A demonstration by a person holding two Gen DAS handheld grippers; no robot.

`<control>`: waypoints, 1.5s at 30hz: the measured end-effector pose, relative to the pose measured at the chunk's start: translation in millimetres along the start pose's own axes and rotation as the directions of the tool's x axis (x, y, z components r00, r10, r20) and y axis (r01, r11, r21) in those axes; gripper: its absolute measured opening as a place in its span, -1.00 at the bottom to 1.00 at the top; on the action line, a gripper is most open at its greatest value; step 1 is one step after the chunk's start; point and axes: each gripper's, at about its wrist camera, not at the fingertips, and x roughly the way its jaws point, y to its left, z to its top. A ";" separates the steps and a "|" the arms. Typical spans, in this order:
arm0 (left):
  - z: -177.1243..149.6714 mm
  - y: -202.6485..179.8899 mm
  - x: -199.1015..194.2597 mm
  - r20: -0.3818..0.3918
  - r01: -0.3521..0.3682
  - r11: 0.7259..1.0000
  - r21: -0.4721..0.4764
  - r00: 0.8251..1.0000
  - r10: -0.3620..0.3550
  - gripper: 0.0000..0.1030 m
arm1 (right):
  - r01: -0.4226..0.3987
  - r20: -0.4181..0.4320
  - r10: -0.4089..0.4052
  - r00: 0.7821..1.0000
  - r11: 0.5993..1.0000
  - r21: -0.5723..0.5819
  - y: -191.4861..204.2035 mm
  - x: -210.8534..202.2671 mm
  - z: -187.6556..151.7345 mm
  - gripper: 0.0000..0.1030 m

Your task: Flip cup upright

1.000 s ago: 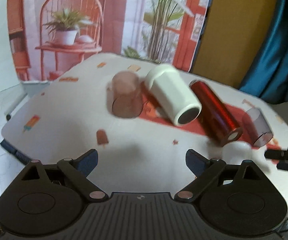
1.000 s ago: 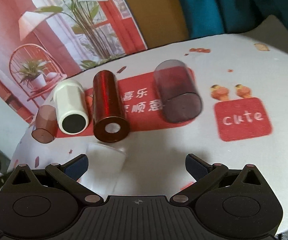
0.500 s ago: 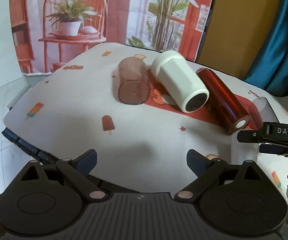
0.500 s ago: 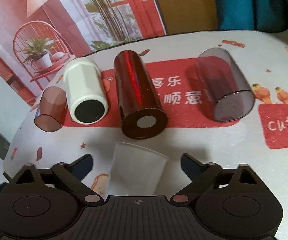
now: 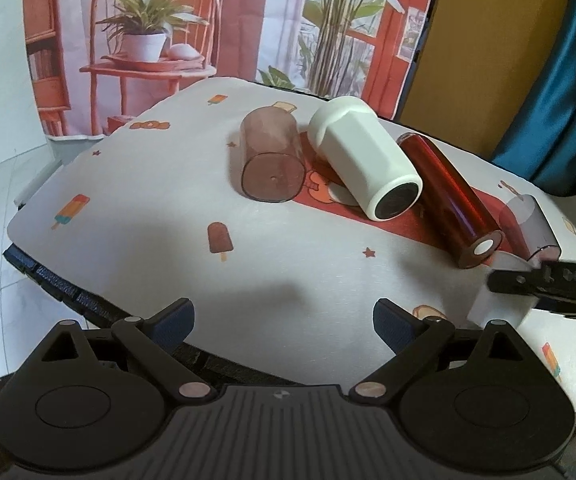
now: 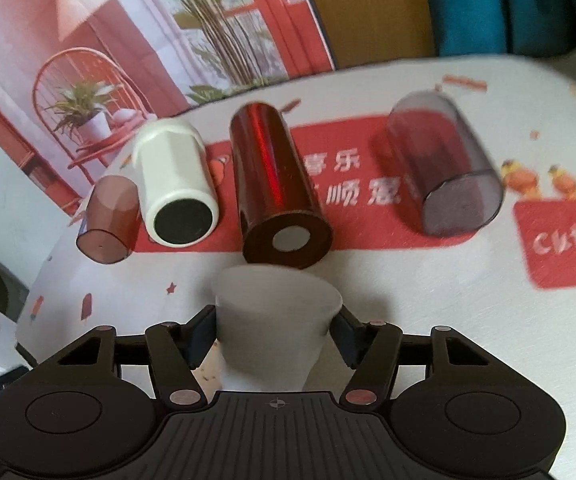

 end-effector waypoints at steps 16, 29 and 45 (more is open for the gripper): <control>-5.9 -21.8 -10.4 0.028 0.042 0.996 0.082 0.999 -0.045 0.89 | 0.219 0.141 -0.189 0.972 0.945 -0.244 -7.2 -32.5 -42.4 0.06; -6.9 -22.1 -15.2 0.047 0.034 0.996 0.086 0.998 -0.038 0.89 | 0.220 0.171 -0.184 0.968 0.949 -0.224 -9.8 -35.5 -43.7 0.40; 8.3 -35.7 -49.1 0.082 -0.006 0.987 0.160 0.997 -0.007 0.91 | 0.136 0.130 -0.117 0.985 0.979 -0.153 10.5 -100.8 -26.9 0.99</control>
